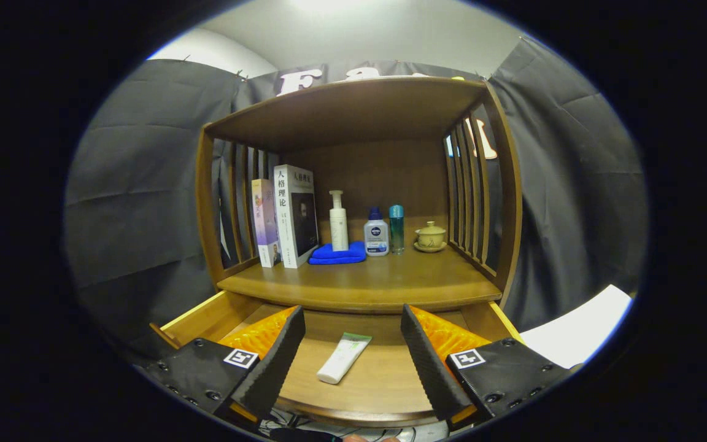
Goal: Pull open the drawer, take out the items inside it, and place them on the countertop above the cabinet.
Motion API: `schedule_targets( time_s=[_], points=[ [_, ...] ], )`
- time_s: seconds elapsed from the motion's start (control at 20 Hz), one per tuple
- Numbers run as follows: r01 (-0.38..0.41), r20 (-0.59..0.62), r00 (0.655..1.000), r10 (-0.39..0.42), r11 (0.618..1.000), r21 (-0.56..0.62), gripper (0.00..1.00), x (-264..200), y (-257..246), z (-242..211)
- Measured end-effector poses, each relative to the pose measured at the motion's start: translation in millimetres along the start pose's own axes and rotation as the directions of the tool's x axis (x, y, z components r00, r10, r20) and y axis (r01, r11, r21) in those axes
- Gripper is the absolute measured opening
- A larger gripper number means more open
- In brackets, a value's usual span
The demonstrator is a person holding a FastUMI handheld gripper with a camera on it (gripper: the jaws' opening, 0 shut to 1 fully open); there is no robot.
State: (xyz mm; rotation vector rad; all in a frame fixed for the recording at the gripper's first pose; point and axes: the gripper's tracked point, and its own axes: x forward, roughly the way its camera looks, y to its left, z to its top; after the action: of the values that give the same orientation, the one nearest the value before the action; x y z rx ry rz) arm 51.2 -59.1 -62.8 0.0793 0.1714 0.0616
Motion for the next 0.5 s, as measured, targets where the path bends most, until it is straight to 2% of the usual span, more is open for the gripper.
schedule_targets(
  time_s=[0.25, 0.5],
  points=[
    [0.004, -0.131, 0.991, 0.000, 1.000, 0.029, 0.96, 36.8, -6.5, -23.6],
    [-0.044, -0.317, 0.946, 0.062, 0.997, 0.063, 0.97, 71.0, 3.6, -59.5]
  ],
)
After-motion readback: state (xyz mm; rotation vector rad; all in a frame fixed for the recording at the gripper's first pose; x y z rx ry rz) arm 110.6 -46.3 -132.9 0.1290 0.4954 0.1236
